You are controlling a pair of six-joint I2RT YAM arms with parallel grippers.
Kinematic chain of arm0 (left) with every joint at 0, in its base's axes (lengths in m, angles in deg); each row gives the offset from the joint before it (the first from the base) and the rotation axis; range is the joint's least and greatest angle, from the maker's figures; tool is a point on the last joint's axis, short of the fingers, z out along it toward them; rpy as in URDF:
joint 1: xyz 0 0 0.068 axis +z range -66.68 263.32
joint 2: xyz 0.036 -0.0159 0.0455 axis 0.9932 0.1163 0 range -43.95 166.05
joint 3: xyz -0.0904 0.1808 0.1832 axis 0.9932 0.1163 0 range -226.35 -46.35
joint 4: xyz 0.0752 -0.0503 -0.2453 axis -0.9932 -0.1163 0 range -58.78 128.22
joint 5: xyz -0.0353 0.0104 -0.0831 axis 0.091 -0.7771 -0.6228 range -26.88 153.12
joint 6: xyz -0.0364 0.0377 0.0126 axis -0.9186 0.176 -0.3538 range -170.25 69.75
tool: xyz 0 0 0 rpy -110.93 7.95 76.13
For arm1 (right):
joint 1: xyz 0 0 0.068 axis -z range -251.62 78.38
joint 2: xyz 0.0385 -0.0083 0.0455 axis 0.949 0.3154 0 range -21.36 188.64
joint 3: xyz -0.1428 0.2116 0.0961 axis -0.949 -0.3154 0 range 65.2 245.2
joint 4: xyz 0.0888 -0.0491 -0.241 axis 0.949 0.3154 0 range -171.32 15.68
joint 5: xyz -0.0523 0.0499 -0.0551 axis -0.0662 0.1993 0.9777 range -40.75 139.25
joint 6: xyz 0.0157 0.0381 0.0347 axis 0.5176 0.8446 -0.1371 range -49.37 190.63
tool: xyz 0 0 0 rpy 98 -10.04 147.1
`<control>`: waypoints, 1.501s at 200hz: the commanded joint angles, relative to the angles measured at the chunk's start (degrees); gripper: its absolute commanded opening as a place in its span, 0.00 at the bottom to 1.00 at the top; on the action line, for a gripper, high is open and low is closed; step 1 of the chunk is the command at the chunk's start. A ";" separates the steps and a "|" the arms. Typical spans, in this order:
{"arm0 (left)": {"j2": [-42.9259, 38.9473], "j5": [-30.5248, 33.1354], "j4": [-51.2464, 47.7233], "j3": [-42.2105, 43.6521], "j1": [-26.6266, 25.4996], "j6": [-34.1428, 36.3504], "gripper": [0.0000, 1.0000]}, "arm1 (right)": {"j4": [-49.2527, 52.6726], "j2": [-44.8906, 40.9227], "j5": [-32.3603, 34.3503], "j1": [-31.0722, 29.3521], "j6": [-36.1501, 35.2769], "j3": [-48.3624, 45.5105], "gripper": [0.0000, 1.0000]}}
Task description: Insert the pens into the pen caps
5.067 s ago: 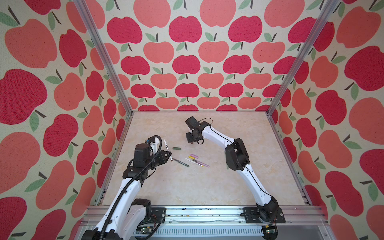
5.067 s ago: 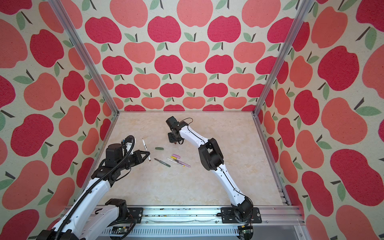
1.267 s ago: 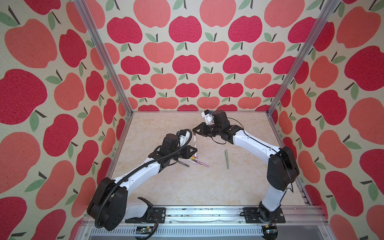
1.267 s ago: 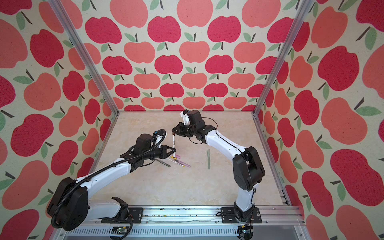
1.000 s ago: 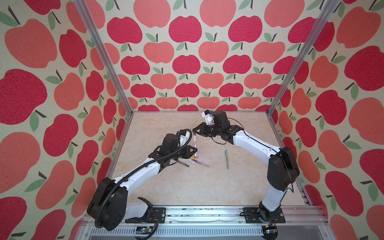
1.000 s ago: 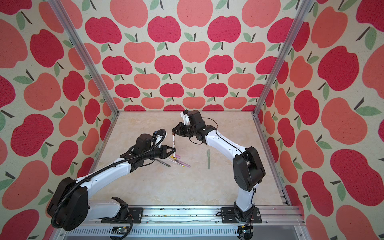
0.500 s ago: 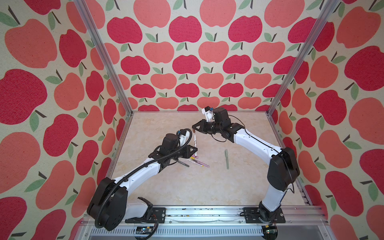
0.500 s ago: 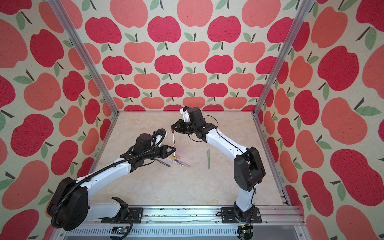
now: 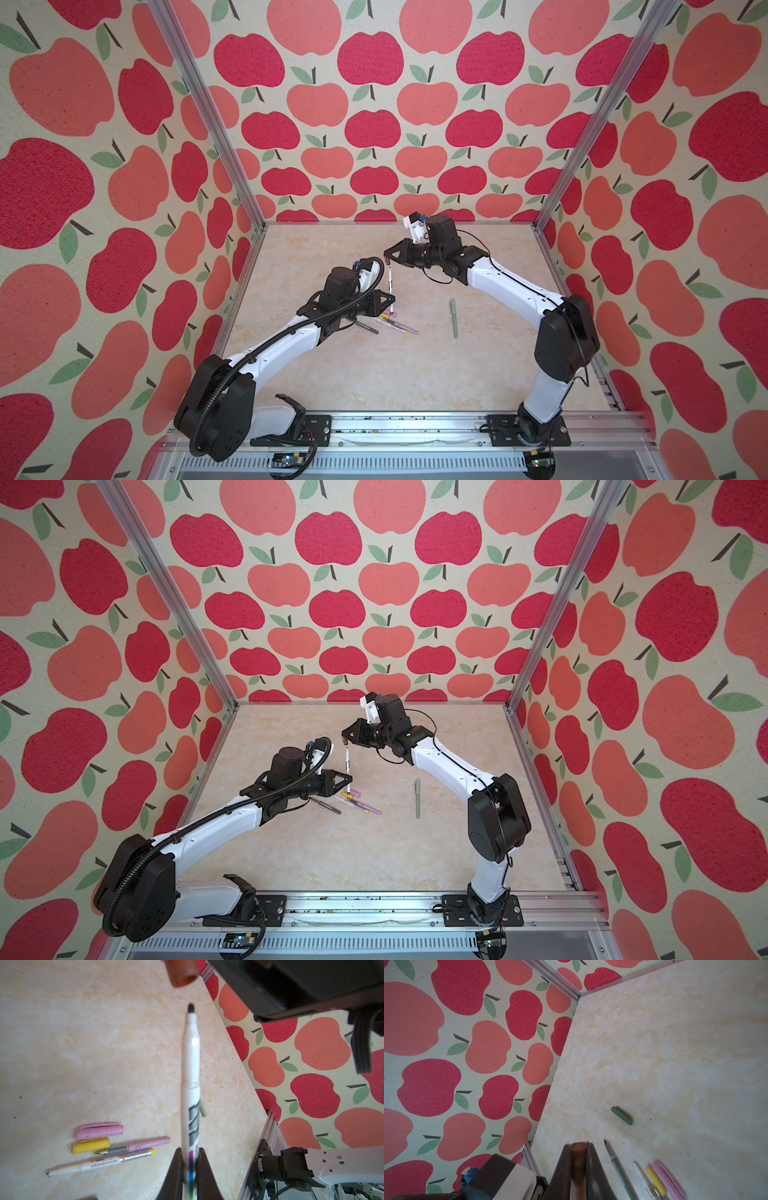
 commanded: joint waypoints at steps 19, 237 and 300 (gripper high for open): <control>-1.04 0.82 0.99 0.07 -0.16 -0.21 0.01 | 0.88 -2.83 0.76 0.00 -1.86 -1.51 0.04; -1.92 2.47 2.68 0.85 -0.08 -1.21 0.01 | -0.98 -4.38 0.19 -1.93 -1.70 -4.33 0.04; -1.84 2.29 5.98 1.21 0.08 -2.40 0.01 | -6.37 -5.91 -0.29 -2.37 -1.25 -8.06 0.04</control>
